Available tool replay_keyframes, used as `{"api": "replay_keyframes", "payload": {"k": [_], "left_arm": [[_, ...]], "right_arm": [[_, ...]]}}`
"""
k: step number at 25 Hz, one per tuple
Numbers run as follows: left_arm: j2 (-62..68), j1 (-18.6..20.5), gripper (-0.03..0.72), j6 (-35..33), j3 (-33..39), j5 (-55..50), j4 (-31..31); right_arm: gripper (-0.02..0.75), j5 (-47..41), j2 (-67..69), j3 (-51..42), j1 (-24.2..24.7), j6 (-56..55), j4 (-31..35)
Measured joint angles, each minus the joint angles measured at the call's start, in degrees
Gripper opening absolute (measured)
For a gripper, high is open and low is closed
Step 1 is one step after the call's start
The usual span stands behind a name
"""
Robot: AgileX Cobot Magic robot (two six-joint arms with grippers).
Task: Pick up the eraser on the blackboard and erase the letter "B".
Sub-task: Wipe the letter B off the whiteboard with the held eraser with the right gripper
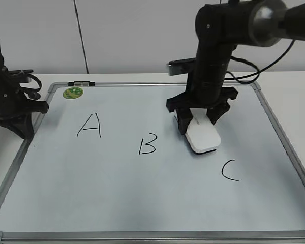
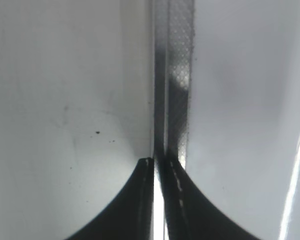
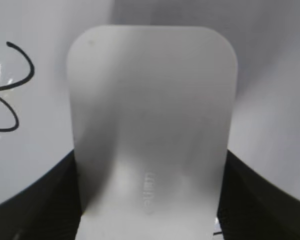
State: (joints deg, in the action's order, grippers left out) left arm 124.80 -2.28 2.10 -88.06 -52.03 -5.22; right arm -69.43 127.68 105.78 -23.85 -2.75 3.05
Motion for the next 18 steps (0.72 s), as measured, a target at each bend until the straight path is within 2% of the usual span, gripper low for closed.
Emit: {"api": "replay_keyframes", "payload": {"k": [7, 18], "left_arm": [[0.0, 0.0, 0.045, -0.1, 0.0, -0.09, -0.04], [0.0, 0.0, 0.047, -0.1, 0.0, -0.09, -0.04]], "right_arm": [[0.524, -0.25, 2.64, 1.74, -2.86, -0.09, 0.44], [0.524, -0.27, 2.75, 4.94, -3.0, -0.09, 1.66]]}}
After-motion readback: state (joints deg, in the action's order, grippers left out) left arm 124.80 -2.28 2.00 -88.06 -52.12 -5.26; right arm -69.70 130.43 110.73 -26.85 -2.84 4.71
